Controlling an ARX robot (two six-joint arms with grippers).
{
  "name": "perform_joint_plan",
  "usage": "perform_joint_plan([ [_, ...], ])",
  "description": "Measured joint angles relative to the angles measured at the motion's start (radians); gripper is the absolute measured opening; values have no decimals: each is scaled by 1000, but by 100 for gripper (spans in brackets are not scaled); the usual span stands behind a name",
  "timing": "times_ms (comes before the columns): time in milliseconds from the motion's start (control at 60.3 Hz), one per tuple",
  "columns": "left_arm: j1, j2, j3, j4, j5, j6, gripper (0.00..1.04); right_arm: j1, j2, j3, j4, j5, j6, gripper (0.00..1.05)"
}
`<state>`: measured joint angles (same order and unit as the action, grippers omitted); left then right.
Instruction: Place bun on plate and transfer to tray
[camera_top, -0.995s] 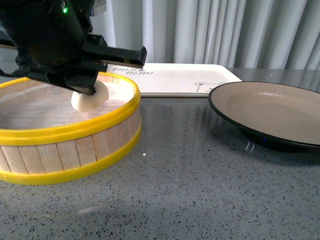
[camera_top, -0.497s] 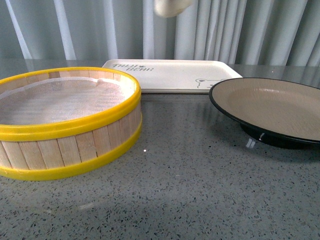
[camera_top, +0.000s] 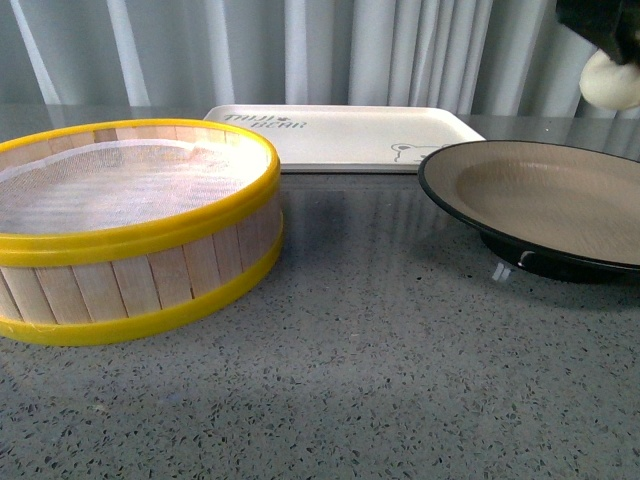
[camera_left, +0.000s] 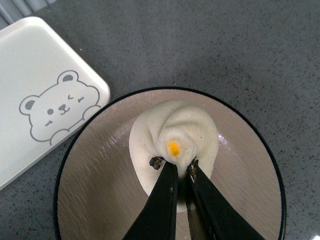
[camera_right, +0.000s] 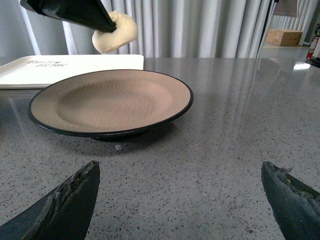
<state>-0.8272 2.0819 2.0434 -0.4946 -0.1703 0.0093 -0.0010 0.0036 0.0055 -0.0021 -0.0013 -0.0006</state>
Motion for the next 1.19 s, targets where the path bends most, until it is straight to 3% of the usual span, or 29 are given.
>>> perform_joint_plan([
  [928,-18,68,-105,14,-99,99,4,0,0,0,0,0,0,96],
  [1194,-14,68,-89,0,-64,78,47,0,0,0,0,0,0,96],
])
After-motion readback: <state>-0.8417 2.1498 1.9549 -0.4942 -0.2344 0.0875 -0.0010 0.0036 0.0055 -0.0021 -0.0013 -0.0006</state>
